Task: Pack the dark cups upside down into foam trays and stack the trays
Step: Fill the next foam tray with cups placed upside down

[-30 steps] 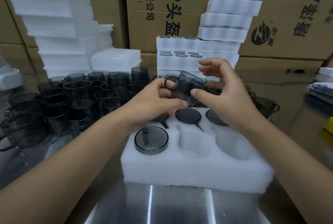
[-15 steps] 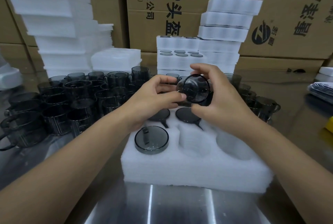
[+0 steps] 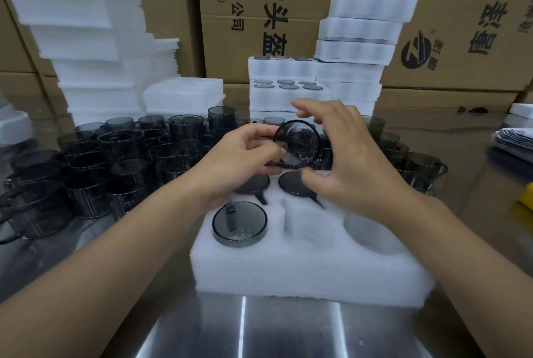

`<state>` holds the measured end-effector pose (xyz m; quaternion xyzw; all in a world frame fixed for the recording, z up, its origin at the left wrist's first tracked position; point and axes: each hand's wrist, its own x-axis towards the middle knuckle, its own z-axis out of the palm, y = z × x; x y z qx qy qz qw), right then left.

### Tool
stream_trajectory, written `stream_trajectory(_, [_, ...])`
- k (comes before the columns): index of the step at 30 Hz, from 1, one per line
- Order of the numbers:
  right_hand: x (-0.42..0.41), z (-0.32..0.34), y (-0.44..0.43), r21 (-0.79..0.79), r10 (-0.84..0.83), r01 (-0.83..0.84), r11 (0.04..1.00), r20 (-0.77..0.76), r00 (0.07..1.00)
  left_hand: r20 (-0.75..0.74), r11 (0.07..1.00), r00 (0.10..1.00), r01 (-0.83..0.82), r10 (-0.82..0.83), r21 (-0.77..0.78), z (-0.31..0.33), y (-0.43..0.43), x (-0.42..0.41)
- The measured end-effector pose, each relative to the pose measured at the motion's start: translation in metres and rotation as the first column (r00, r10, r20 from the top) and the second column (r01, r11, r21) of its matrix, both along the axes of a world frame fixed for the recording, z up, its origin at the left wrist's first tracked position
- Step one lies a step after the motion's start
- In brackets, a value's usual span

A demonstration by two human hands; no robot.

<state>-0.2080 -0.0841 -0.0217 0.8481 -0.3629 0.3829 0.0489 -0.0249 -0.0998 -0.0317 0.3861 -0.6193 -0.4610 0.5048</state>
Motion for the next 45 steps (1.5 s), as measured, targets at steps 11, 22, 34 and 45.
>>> stream_trajectory(11, [0.0,0.001,0.001,-0.022,-0.039,0.04,0.999,0.073,0.997,-0.058,0.999,0.998,0.025,-0.022,0.036,0.002,0.0,0.0])
stream_trajectory(22, [0.0,0.001,0.0,0.035,-0.047,0.043,0.998,0.129,0.99,-0.044,0.999,0.999,0.014,-0.012,0.048,0.002,0.001,0.0])
stream_trajectory(34, [-0.002,-0.001,-0.005,0.116,-0.102,0.085,0.99,0.147,0.984,-0.117,0.992,0.993,0.015,0.0,0.123,0.01,0.007,-0.002])
stream_trajectory(45, [0.0,0.008,0.003,0.307,-0.043,-0.029,0.951,0.228,0.973,-0.045,0.998,0.999,0.012,-0.01,0.054,0.006,0.004,0.001])
